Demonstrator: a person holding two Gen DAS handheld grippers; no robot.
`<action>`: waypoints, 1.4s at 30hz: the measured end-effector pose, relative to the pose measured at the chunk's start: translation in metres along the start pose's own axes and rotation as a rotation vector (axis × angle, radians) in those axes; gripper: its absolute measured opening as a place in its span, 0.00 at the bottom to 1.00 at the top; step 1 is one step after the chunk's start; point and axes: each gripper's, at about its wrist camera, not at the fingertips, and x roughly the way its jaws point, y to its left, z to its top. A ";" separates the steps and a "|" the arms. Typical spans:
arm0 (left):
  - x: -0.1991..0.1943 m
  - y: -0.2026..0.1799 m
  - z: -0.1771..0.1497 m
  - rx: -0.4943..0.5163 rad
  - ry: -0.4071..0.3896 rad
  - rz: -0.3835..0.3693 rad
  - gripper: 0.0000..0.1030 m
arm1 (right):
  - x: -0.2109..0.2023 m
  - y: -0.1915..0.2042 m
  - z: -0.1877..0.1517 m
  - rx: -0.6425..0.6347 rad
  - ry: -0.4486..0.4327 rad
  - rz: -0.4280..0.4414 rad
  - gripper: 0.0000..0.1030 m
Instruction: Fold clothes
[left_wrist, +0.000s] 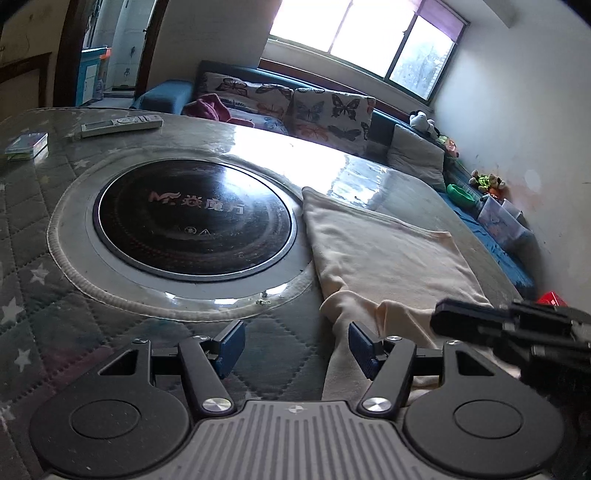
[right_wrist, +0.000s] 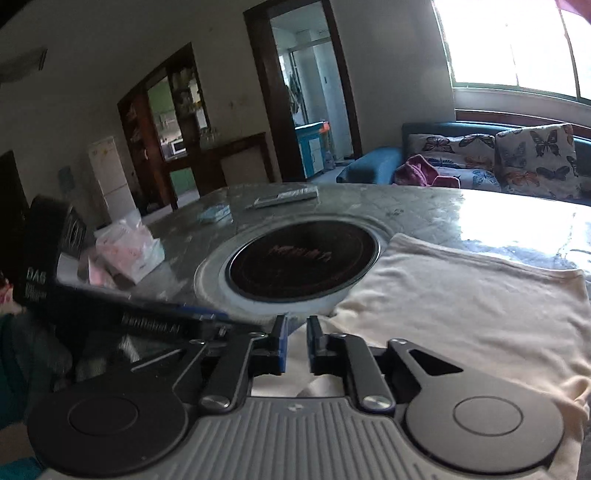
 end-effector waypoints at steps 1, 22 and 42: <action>0.000 -0.001 0.000 0.003 -0.001 -0.005 0.63 | -0.004 0.001 -0.001 -0.005 0.001 0.003 0.25; 0.037 -0.078 -0.013 0.238 0.090 -0.061 0.41 | -0.117 -0.085 -0.086 0.118 0.093 -0.438 0.46; 0.007 -0.116 0.037 0.274 -0.042 -0.184 0.04 | -0.091 -0.068 -0.085 -0.031 0.086 -0.451 0.63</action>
